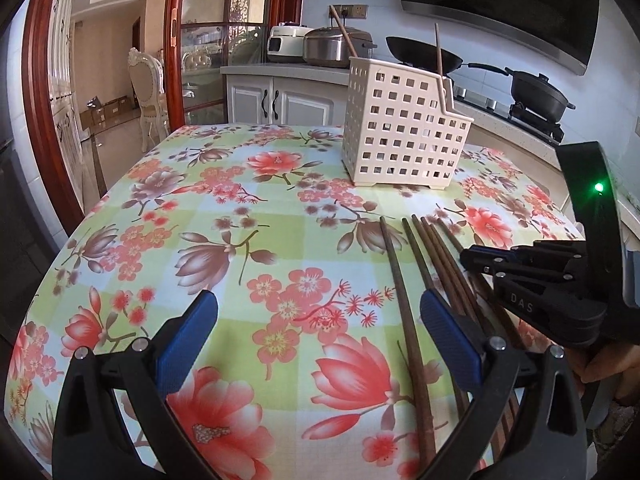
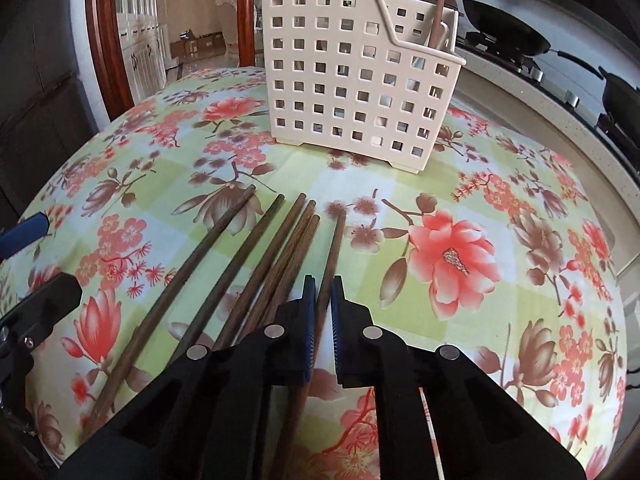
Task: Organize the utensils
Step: 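Move both tools back over the remaining chopsticks on the table, then grasp a brown chopstick with the left tool while the right tool grasps another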
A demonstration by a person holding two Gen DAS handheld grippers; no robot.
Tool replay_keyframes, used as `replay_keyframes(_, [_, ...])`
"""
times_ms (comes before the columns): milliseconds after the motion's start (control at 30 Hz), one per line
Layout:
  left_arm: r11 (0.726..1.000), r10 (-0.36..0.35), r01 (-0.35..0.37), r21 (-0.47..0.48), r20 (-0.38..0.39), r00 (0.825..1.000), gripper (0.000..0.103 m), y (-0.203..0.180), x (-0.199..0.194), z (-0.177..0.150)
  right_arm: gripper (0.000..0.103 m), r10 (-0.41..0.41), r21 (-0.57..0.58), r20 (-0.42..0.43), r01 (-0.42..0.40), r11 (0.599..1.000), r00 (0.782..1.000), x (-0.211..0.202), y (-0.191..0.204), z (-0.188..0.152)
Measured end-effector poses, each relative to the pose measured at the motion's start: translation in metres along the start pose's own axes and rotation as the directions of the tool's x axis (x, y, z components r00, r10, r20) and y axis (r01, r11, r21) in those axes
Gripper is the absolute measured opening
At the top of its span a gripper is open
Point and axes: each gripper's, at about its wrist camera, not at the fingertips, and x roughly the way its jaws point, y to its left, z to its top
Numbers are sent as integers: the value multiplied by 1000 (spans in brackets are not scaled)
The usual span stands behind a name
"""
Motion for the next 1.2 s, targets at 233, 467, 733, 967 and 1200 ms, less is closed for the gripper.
replay_keyframes(233, [1000,-21,23,17,-95,995,96,-10,19,14,8,34,73,6,-34,997,999,-10,-19,-14])
replay_keyframes(467, [994,-37,55,90,-190,981,57,-39,59,32,8,74,125,14,-75,989,997,-15,-33,-22])
replay_keyframes(733, [989,6,29,147,-236,972,30,-60,86,35,8,126,165,23,-128,978,992,-15,-42,-24])
replay_keyframes(967, [976,31,17,217,-215,976,7,-72,83,31,8,143,179,25,-145,973,989,-15,-43,-24])
replay_keyframes(1200, [987,-33,63,147,-197,980,6,-59,73,34,8,128,177,53,-136,975,990,-21,-44,-23])
